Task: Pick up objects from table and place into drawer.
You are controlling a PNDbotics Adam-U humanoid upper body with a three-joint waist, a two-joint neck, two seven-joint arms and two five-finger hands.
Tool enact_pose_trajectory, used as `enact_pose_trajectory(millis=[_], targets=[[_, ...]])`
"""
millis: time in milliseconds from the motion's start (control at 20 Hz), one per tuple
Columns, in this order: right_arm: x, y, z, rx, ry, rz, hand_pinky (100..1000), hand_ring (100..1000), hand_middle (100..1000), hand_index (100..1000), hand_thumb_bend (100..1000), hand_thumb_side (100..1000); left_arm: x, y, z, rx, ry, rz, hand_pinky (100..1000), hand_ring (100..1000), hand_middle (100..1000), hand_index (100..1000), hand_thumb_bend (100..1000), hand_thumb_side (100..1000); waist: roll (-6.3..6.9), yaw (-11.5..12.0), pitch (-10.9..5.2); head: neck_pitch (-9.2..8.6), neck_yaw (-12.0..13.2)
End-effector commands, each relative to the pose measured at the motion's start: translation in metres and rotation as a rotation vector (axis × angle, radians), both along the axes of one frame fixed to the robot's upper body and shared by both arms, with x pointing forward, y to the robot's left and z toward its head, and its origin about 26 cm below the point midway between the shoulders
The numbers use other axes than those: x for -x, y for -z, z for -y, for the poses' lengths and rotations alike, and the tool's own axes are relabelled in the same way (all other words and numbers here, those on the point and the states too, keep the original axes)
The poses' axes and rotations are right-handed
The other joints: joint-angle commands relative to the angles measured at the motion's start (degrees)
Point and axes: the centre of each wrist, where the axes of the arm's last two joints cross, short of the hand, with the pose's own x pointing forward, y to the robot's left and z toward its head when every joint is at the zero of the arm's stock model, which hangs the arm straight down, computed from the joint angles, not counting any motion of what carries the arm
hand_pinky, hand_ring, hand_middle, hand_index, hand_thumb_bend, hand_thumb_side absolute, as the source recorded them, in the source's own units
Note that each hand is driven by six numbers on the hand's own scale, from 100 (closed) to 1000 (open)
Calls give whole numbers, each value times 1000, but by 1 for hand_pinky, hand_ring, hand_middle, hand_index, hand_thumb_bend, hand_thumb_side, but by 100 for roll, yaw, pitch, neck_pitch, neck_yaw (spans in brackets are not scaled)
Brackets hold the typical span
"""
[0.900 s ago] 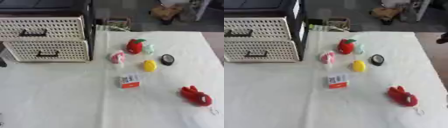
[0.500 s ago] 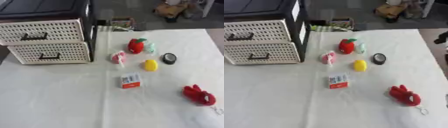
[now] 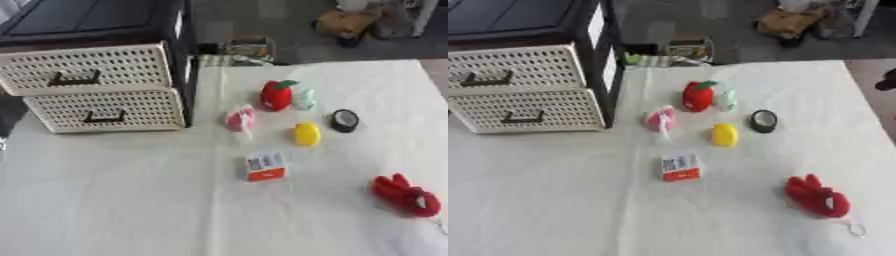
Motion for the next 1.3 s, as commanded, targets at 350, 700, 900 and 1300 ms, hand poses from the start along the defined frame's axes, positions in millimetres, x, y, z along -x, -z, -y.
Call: enact_pose_trajectory(millis=[350, 700, 900, 1300], targets=[[2, -12, -1, 34, -10, 40, 735, 519, 492, 746, 100, 717, 5, -47, -19, -417, -228, -71, 275, 400, 501, 846, 105, 408, -132, -173, -166, 115, 385], [2, -9, -2, 19, -18, 35, 735, 518, 492, 746, 100, 717, 17, -76, -19, -557, -277, -181, 281, 408, 494, 848, 105, 408, -172, -447, -220, 245, 494], [2, -9, -3, 17, -20, 35, 734, 520, 494, 746, 100, 719, 19, -88, -17, -584, -288, -256, 285, 412, 490, 861, 105, 408, -172, -597, -267, 280, 441], [1, -8, -4, 13, -27, 34, 734, 521, 495, 745, 100, 721, 19, -100, -5, -632, -318, -382, 233, 346, 433, 911, 105, 408, -250, -642, -345, 136, 412]])
